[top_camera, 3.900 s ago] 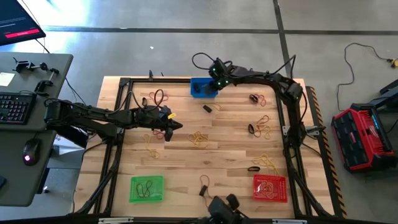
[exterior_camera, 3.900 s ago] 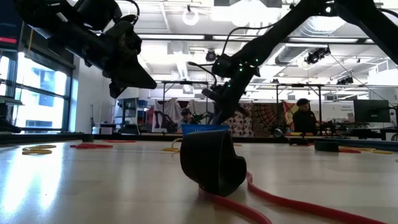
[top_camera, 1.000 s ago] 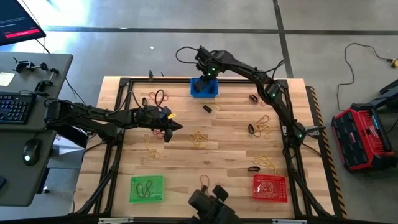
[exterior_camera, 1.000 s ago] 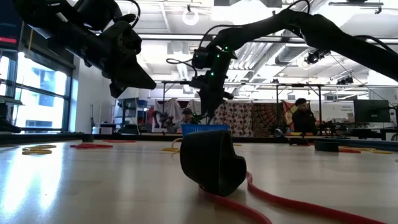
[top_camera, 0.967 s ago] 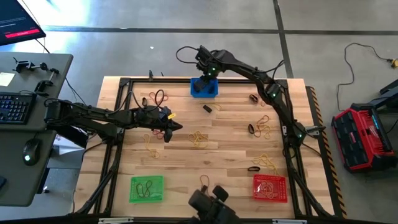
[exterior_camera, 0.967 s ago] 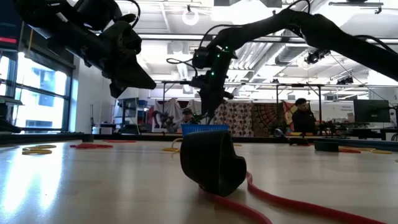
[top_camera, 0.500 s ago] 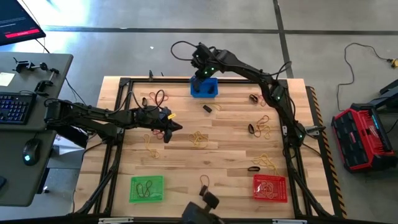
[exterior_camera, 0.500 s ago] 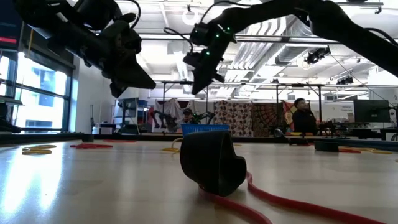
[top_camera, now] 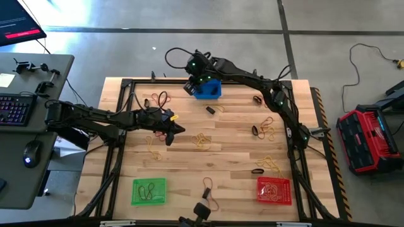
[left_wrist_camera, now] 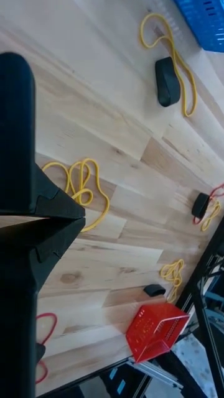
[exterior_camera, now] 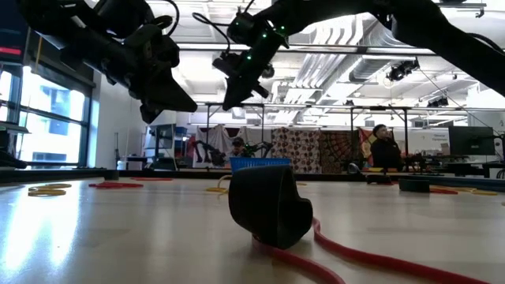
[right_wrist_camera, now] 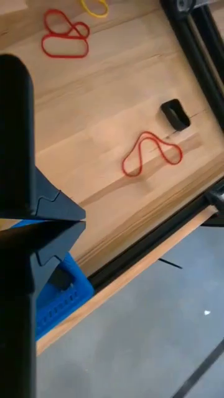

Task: Sort rubber bands into baskets
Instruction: Put the red rubber band into the green basket

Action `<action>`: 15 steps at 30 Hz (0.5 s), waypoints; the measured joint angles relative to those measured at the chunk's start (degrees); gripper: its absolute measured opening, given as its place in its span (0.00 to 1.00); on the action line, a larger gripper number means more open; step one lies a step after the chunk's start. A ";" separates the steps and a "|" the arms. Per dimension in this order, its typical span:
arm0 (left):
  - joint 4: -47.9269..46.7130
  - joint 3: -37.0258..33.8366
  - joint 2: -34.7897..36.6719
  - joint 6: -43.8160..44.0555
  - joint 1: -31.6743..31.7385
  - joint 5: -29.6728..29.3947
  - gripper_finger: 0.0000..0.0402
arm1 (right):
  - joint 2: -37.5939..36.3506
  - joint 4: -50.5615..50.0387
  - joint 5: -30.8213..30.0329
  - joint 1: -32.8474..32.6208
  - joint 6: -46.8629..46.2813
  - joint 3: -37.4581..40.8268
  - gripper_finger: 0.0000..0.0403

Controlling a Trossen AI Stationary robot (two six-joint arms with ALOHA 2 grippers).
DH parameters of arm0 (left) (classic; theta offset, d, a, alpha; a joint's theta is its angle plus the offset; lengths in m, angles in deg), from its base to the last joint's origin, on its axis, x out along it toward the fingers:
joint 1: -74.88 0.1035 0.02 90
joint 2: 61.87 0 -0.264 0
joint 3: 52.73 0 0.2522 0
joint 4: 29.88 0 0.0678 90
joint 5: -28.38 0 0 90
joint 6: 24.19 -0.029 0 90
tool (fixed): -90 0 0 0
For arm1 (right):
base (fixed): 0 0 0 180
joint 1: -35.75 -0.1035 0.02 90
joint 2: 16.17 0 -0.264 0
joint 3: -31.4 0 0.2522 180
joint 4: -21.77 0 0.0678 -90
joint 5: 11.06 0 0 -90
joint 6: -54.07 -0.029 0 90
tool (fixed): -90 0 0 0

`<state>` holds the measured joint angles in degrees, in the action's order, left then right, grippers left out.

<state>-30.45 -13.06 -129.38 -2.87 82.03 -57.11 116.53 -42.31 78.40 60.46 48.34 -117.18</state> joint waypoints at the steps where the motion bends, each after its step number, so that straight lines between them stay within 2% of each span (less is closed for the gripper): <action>1: 0.02 0.00 0.00 0.00 0.00 0.00 0.00 | 0.00 0.56 0.01 -0.03 0.08 0.00 0.00; 10: 0.02 0.00 0.00 0.00 0.00 0.03 0.00 | 0.02 3.30 0.07 -0.60 -0.46 0.09 0.00; 15: 0.11 0.00 0.00 -0.02 -0.01 0.03 0.00 | 0.09 6.98 0.03 -1.48 -2.24 3.81 0.00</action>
<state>-30.34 -13.06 -129.38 -2.89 82.02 -57.08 116.62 -35.33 78.43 58.98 46.10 -113.37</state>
